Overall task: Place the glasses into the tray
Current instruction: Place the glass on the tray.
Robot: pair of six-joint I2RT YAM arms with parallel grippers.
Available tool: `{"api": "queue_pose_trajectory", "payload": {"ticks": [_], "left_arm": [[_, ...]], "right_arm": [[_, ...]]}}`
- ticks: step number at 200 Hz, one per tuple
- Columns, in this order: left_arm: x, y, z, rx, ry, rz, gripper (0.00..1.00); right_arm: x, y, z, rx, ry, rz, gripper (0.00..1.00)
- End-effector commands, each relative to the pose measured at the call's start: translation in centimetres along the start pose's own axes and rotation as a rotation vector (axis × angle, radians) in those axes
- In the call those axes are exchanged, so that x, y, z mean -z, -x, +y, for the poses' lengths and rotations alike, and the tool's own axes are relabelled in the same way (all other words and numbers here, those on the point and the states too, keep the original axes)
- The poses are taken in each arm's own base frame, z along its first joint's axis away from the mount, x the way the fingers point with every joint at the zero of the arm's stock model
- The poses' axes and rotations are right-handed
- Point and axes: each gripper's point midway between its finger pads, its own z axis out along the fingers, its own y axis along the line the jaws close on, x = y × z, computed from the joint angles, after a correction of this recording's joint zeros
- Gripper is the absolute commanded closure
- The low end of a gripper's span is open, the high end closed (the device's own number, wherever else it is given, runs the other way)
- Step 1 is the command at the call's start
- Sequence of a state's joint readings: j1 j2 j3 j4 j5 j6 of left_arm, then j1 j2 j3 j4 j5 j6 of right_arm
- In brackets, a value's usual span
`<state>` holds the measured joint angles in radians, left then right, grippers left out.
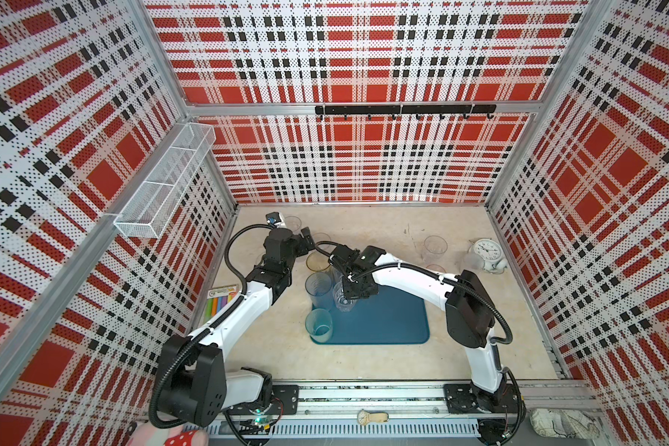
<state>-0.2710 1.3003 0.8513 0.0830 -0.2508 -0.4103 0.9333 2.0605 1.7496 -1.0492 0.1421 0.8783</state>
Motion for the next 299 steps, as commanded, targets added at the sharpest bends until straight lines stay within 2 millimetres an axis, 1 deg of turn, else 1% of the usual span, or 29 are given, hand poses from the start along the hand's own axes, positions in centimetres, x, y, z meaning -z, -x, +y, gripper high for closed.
{"api": "queue_pose_trajectory", "payload": {"ticks": [1, 48, 98, 111, 147, 172, 173, 175, 187, 200, 211, 224, 239, 249, 261, 272, 282, 299], "left_arm": [[0.2, 0.9, -0.7, 0.001, -0.025, -0.025, 0.02], [0.0, 0.9, -0.8, 0.005, -0.029, -0.025, 0.02], [0.0, 0.9, -0.9, 0.006, -0.029, -0.023, 0.02], [0.0, 1.0, -0.7, 0.003, -0.019, -0.025, 0.02], [0.0, 1.7, 0.3, -0.012, 0.031, -0.035, 0.02], [0.2, 2.5, 0.9, -0.014, 0.07, -0.034, 0.02], [0.2, 2.8, 1.5, -0.008, 0.086, -0.039, 0.02], [0.1, 3.0, 2.1, -0.004, 0.102, -0.04, 0.02], [0.3, 3.6, 3.5, 0.024, 0.142, -0.037, 0.02], [0.3, 3.2, 5.2, 0.075, 0.187, -0.008, 0.02], [0.2, 2.4, 7.3, 0.133, 0.239, 0.038, 0.02], [0.4, 0.7, 10.2, 0.184, 0.307, 0.1, 0.02], [0.9, -1.0, 13.9, 0.226, 0.398, 0.168, 0.0], [1.3, -1.4, 15.7, 0.24, 0.442, 0.191, 0.01], [1.7, -1.3, 17.1, 0.24, 0.476, 0.195, 0.02], [1.7, -0.9, 17.8, 0.237, 0.492, 0.191, 0.02], [1.3, -0.9, 18.2, 0.238, 0.492, 0.203, 0.04], [0.3, -2.0, 18.7, 0.216, 0.506, 0.26, 0.06]], "right_arm": [[-0.5, 0.2, 0.2, -0.008, -0.004, 0.002, 0.88], [0.0, 0.4, 0.5, -0.012, 0.022, -0.006, 0.76], [0.8, 1.0, 0.8, -0.057, 0.077, -0.02, 0.73], [1.6, 1.4, 0.6, -0.07, 0.091, -0.043, 0.71], [4.0, 2.1, -0.3, -0.071, 0.119, -0.093, 0.58], [5.9, 3.1, -0.8, -0.089, 0.163, -0.137, 0.54], [6.0, 3.2, -0.8, -0.089, 0.166, -0.142, 0.54], [6.1, 3.3, -0.9, -0.092, 0.169, -0.147, 0.54], [7.2, 4.4, -1.7, -0.112, 0.184, -0.192, 0.53], [8.0, 5.4, -2.6, -0.135, 0.197, -0.241, 0.52], [8.0, 5.8, -3.6, -0.159, 0.191, -0.265, 0.52], [7.7, 5.8, -4.4, -0.186, 0.193, -0.277, 0.52], [7.4, 5.8, -4.7, -0.205, 0.211, -0.291, 0.52], [7.2, 5.8, -4.4, -0.206, 0.228, -0.296, 0.52], [6.9, 5.7, -4.3, -0.203, 0.234, -0.293, 0.52], [6.6, 5.8, -4.2, -0.19, 0.234, -0.291, 0.52], [6.5, 5.8, -4.2, -0.174, 0.229, -0.291, 0.52], [6.6, 6.1, -4.4, -0.147, 0.219, -0.304, 0.52]]}}
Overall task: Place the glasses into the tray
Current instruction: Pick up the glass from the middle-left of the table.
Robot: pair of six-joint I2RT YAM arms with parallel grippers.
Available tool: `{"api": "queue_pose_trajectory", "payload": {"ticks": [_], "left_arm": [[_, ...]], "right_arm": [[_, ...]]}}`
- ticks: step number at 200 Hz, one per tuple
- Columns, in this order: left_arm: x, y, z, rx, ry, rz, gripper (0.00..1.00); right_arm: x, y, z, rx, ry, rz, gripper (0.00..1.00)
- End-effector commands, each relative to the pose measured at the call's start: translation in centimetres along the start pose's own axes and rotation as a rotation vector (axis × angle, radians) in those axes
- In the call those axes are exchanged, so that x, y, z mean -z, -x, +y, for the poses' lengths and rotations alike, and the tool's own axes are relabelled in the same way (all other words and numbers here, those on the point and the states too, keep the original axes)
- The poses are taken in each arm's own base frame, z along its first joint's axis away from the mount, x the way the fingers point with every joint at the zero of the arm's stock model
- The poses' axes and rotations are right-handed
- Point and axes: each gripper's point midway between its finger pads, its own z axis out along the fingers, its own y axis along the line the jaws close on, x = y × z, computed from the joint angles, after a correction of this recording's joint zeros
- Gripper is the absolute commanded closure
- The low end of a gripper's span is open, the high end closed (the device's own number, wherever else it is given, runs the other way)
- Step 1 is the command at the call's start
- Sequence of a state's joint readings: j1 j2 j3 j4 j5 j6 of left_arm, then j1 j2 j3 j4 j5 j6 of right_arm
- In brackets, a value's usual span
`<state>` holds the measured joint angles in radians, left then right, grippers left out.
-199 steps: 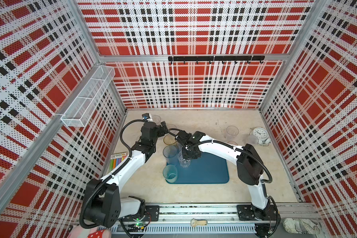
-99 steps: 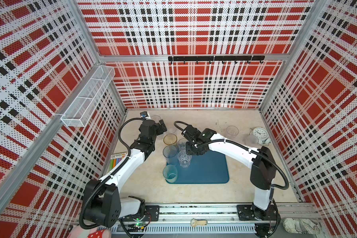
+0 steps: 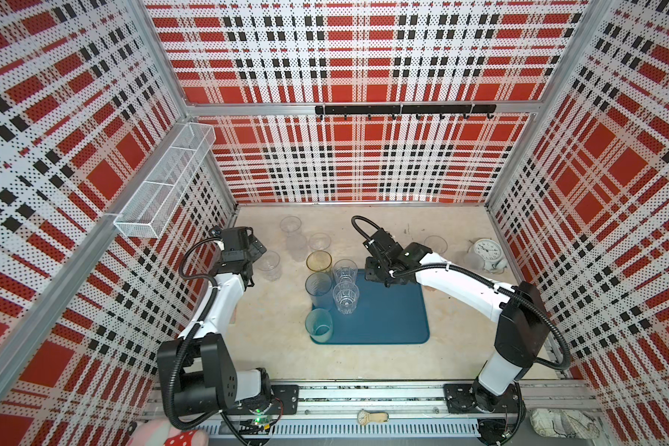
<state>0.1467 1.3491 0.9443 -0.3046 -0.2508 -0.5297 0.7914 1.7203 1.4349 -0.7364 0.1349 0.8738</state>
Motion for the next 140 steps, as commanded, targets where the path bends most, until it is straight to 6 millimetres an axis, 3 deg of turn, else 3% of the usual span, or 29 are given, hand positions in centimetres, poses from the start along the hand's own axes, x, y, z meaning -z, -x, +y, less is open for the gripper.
{"api": "queue_pose_trajectory", "payload": {"ticks": [1, 33, 77, 140], "left_arm": [[-1.5, -1.4, 0.1, -0.049, 0.02, 0.087, 0.06], [-3.8, -3.2, -0.3, -0.11, 0.023, 0.169, 0.13], [-5.0, -5.6, 0.5, -0.161, 0.07, 0.239, 0.17], [-6.1, -7.5, 0.8, -0.197, 0.085, 0.284, 0.47]], "right_arm": [[0.4, 1.2, 0.8, 0.029, 0.027, -0.048, 0.52], [1.0, 2.1, -0.2, 0.047, 0.015, -0.078, 0.51], [1.3, 2.1, -1.5, 0.032, 0.016, -0.095, 0.51], [0.8, 1.6, -1.5, 0.033, 0.023, -0.081, 0.51]]}}
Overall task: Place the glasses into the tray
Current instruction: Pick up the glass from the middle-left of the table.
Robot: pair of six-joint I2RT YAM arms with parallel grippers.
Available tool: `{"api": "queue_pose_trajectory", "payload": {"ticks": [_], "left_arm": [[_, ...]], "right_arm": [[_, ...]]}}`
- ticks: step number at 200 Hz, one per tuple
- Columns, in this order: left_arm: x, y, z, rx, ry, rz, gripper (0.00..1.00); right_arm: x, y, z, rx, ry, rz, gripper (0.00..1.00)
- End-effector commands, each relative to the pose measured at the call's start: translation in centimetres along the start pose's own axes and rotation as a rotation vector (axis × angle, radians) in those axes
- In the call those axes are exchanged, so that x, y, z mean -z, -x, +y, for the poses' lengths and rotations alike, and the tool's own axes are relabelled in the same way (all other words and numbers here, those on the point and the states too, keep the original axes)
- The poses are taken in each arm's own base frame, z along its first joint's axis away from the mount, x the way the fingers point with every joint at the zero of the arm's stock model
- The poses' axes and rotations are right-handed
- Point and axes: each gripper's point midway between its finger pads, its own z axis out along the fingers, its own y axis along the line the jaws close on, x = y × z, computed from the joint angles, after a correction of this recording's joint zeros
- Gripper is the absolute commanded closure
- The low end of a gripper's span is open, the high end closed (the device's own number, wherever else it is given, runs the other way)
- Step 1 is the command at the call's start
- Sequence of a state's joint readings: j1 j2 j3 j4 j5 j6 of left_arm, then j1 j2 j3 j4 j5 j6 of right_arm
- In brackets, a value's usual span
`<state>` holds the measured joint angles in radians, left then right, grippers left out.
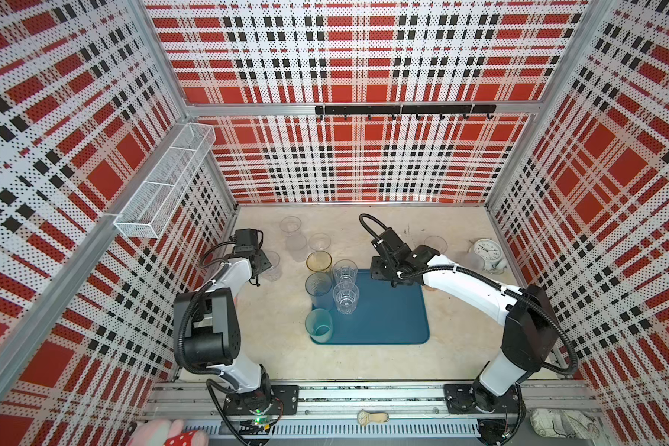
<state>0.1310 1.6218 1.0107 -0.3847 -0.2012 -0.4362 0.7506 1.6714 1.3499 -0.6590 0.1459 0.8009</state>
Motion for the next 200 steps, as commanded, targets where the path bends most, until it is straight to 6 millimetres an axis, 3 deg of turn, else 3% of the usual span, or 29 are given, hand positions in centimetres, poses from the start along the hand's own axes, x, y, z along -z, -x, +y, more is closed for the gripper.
{"api": "queue_pose_trajectory", "payload": {"ticks": [1, 54, 82, 104, 123, 175, 200], "left_arm": [[-0.3, -0.5, -0.1, -0.03, 0.004, 0.014, 0.47], [-0.5, -1.0, 0.2, -0.032, -0.003, 0.031, 0.67], [-0.4, -1.0, 0.5, -0.033, 0.0, 0.031, 0.68], [-0.2, -1.1, 0.6, -0.04, 0.005, 0.031, 0.79], [0.1, -0.8, 0.8, -0.041, 0.013, 0.02, 0.8], [1.7, 0.5, 1.0, -0.04, 0.02, -0.011, 0.99], [3.2, 1.3, 1.2, -0.018, 0.023, -0.04, 1.0]], "right_arm": [[0.9, 0.7, 0.3, -0.002, 0.021, -0.032, 0.51], [0.8, 0.7, 0.4, -0.006, 0.026, -0.029, 0.5], [0.8, 0.8, 0.6, -0.006, 0.027, -0.03, 0.5], [0.7, 0.9, 0.6, -0.006, 0.028, -0.029, 0.5], [0.7, 0.8, 0.7, -0.008, 0.03, -0.027, 0.5], [0.7, 0.8, 0.6, -0.015, 0.03, -0.03, 0.5], [0.8, 1.0, 0.6, -0.018, 0.031, -0.037, 0.5]]}}
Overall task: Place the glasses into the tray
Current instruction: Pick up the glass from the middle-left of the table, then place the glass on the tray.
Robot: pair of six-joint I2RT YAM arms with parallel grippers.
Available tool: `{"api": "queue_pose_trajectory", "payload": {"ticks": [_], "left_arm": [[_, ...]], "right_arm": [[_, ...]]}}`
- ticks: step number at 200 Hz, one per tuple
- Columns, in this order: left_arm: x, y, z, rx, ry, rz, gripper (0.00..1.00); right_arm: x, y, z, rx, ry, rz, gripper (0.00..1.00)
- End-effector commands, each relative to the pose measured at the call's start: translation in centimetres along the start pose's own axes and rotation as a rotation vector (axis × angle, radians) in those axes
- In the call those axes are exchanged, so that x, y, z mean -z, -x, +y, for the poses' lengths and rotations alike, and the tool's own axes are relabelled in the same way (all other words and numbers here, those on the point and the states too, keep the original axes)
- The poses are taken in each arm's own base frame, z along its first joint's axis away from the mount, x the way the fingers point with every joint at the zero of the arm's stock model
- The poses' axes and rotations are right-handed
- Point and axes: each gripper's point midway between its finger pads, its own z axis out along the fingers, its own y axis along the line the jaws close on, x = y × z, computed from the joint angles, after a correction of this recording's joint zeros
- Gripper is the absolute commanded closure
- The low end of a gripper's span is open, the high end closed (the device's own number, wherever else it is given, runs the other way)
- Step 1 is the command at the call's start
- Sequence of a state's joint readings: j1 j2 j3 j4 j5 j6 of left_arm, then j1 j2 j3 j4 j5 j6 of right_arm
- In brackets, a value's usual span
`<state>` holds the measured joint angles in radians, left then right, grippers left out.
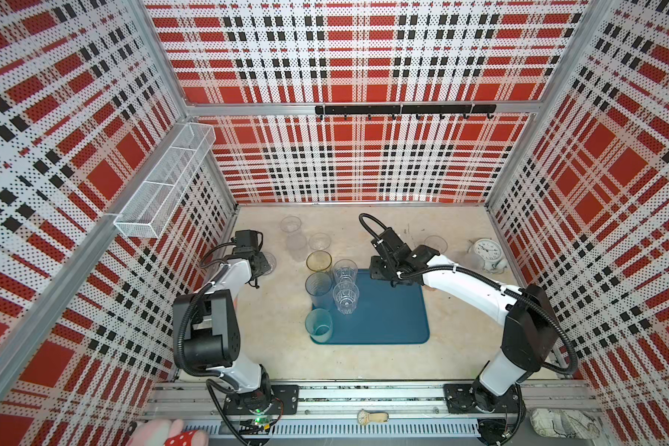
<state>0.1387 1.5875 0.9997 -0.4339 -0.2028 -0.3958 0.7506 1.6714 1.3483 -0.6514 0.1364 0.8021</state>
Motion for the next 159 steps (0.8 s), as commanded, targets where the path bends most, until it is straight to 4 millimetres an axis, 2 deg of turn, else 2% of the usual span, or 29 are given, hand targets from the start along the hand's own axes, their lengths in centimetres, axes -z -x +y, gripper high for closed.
{"api": "queue_pose_trajectory", "payload": {"ticks": [1, 52, 89, 128, 159], "left_arm": [[2.5, 1.8, 0.5, 0.023, 0.008, -0.063, 1.0], [7.0, 3.1, -0.1, 0.044, -0.036, -0.134, 1.0], [11.5, 5.7, -1.1, 0.04, -0.06, -0.211, 1.0], [17.2, 8.6, -4.1, 0.006, -0.111, -0.304, 1.0], [21.4, 9.8, -8.0, -0.029, -0.195, -0.355, 1.0]], "right_arm": [[0.9, 1.0, 0.4, -0.016, 0.02, -0.04, 0.5], [1.5, 1.5, 0.1, -0.023, 0.012, -0.069, 0.5], [2.0, 1.9, 0.0, -0.034, 0.008, -0.093, 0.49], [2.4, 2.1, 0.2, -0.044, 0.023, -0.1, 0.49], [3.4, 2.9, -0.6, -0.045, 0.01, -0.124, 0.49]]}}
